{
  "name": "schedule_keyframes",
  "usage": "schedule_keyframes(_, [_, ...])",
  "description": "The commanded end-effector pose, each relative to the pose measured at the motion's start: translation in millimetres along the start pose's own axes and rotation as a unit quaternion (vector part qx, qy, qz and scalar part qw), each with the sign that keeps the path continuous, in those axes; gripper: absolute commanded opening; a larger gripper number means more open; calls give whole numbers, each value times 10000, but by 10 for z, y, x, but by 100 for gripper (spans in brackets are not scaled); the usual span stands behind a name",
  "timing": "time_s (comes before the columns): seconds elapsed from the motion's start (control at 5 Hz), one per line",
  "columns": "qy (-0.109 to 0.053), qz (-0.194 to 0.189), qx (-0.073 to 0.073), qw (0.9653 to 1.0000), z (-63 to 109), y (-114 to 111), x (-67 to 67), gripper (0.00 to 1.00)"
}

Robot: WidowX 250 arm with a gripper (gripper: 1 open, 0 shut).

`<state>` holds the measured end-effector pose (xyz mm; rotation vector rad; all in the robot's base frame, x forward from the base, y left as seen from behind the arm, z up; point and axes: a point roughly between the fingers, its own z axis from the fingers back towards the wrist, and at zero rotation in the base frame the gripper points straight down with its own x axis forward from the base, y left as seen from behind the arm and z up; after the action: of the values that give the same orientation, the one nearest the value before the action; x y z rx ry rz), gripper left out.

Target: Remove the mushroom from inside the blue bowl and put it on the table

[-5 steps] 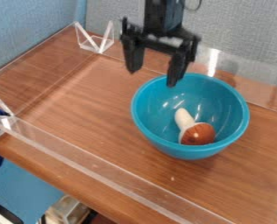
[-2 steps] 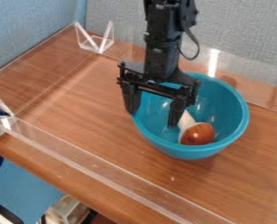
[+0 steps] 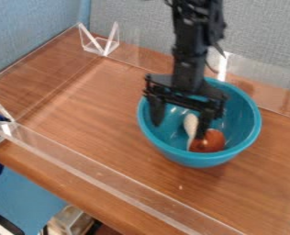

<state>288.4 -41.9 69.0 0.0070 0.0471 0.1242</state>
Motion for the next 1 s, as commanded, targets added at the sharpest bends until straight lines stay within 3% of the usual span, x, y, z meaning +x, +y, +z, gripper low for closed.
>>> schedule_keyframes(0.0, [-289,4,-40,9996,-18,-85,157,100])
schedule_keyframes(0.2, [-269,37,-48,9996,-159,-69,216,0])
schedule_keyframes(0.4, [-268,95,-46,9996,-239,-35,234,0])
schedule_keyframes(0.6, [-258,251,-52,9993,-217,-87,147,0])
schedule_keyframes(0.8, [-245,425,-46,9988,-225,-144,58,100])
